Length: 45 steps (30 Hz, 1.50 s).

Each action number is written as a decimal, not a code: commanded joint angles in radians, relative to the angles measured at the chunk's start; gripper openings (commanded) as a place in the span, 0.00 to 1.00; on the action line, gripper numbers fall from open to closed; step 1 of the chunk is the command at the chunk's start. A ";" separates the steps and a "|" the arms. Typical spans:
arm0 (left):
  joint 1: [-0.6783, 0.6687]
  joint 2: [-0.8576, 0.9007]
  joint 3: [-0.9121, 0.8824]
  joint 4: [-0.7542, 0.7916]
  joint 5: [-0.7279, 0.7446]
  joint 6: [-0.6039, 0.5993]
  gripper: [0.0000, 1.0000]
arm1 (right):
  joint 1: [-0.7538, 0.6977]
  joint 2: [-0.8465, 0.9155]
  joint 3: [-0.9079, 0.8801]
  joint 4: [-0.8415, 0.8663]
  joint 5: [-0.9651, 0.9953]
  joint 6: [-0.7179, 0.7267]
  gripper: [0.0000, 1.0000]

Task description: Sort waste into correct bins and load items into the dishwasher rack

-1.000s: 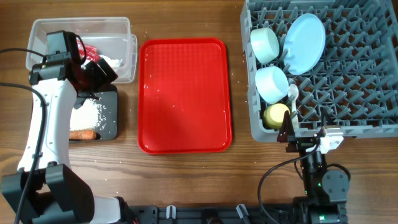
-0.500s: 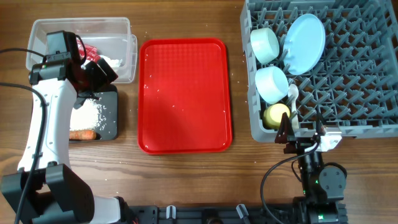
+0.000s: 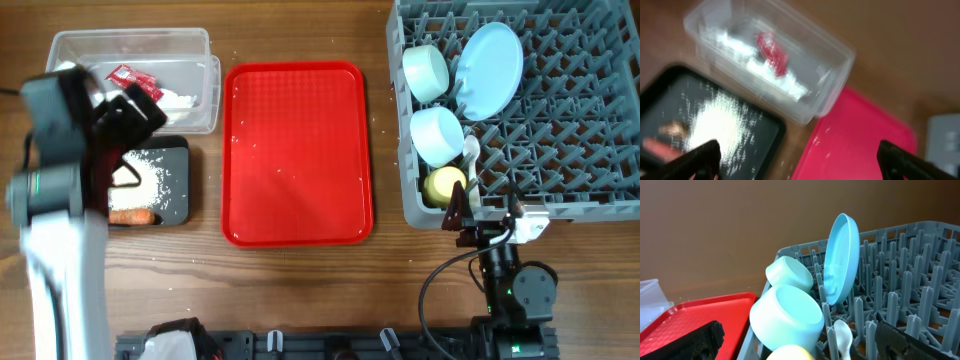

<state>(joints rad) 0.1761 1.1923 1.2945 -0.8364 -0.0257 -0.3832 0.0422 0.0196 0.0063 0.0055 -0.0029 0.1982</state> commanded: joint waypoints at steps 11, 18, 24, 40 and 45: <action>-0.011 -0.948 -1.061 0.827 0.124 0.087 1.00 | 0.000 0.001 -0.001 0.002 0.002 0.014 1.00; -0.011 -1.149 -1.208 0.849 0.114 0.088 1.00 | 0.000 0.001 -0.001 0.002 0.002 0.014 1.00; -0.044 -1.189 -1.217 0.856 0.064 0.089 1.00 | 0.000 0.001 -0.001 0.002 0.002 0.014 1.00; -0.068 -1.189 -1.289 0.760 0.051 0.088 1.00 | 0.000 0.001 -0.001 0.002 0.002 0.014 1.00; -0.068 -1.187 -1.289 0.760 0.051 0.088 1.00 | 0.000 0.001 -0.001 0.002 0.002 0.014 1.00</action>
<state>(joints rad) 0.1127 0.0128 0.0086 -0.0681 0.0238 -0.3115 0.0422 0.0242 0.0063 0.0040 -0.0029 0.2016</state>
